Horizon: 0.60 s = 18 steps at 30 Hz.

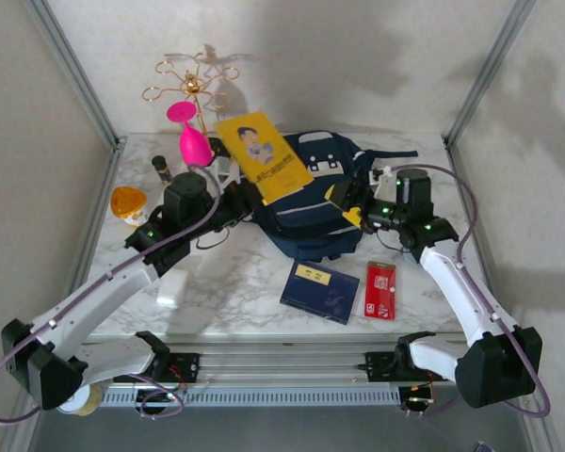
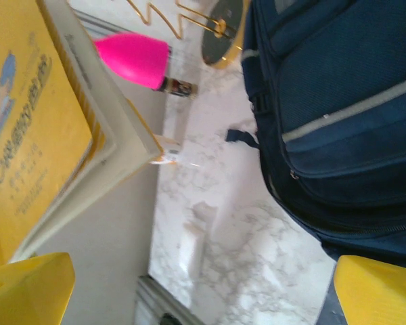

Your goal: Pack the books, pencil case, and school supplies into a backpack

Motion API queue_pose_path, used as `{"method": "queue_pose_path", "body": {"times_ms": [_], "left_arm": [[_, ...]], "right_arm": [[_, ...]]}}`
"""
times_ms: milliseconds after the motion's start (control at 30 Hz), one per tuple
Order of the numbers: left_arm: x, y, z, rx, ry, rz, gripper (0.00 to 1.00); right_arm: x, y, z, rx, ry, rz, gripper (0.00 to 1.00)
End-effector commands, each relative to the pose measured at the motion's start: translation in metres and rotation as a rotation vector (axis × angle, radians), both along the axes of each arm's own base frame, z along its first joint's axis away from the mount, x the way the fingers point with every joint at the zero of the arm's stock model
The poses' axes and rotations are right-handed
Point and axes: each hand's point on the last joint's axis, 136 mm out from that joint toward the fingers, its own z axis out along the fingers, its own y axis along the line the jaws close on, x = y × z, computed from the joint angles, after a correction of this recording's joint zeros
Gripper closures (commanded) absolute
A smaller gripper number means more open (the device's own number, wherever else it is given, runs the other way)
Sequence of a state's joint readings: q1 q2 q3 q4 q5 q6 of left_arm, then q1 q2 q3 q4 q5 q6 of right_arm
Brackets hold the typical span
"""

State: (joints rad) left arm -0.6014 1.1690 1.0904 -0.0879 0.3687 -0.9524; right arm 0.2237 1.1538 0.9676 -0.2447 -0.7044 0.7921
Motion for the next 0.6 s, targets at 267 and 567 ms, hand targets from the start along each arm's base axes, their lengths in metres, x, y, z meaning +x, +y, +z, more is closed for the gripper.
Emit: {"method": "queue_pose_path", "body": {"times_ms": [267,567], "left_arm": [[-0.007,-0.059,0.094,-0.164,-0.280,-0.272,1.00],[-0.015,-0.080,0.127,-0.275,-0.328,-0.354,1.00]], "right_arm": [[-0.001,0.003,0.082,0.253,-0.127,0.174,0.01],[0.018,0.003,0.085,0.305,-0.120,0.198,0.01]]}}
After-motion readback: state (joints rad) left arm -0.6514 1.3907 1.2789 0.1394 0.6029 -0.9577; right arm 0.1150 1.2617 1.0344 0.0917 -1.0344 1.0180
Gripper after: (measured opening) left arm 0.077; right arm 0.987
